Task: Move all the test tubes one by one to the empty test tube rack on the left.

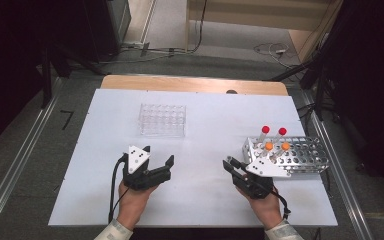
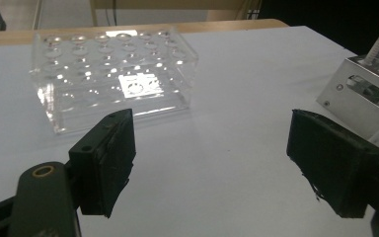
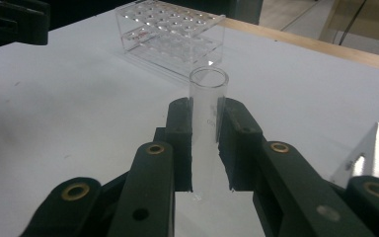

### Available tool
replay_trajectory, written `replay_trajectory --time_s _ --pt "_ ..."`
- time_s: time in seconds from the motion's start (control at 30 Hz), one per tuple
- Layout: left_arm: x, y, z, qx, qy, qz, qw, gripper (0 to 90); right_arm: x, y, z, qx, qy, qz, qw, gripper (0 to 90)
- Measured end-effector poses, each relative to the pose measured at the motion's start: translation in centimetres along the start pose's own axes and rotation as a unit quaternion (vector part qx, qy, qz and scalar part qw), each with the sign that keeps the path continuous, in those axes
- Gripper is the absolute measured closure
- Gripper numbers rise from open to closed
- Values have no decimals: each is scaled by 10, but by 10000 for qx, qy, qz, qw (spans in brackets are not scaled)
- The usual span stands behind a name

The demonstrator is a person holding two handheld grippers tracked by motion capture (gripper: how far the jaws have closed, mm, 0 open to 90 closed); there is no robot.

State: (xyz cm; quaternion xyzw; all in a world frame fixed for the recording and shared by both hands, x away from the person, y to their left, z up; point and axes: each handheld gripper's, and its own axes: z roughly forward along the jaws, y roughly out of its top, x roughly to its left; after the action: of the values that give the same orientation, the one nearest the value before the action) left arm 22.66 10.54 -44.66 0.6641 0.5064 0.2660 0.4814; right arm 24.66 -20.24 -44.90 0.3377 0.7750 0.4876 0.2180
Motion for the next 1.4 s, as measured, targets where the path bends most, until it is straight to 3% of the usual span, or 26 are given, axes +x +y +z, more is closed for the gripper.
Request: replay_trajectory --time_s 0.07,0.2,0.57,0.83,1.0,1.4 --pt "-8 4 3 -28 -137 69 9999 219 3 1 6 18 40 -52 10000 731" --pt "-17 8 7 -24 -222 186 9996 252 8 1 18 50 88 -108 9999 731" --pt "-31 18 13 -97 -504 300 9982 332 17 6 35 96 297 -143 9994 732" --pt "-45 21 23 54 -926 452 9947 447 29 8 51 156 420 -216 9988 732" --pt "-47 21 29 164 -1097 439 9929 521 34 9 57 179 430 -280 9985 732" --pt "-55 21 40 318 -1204 547 9907 629 36 12 58 100 444 -349 9984 732"
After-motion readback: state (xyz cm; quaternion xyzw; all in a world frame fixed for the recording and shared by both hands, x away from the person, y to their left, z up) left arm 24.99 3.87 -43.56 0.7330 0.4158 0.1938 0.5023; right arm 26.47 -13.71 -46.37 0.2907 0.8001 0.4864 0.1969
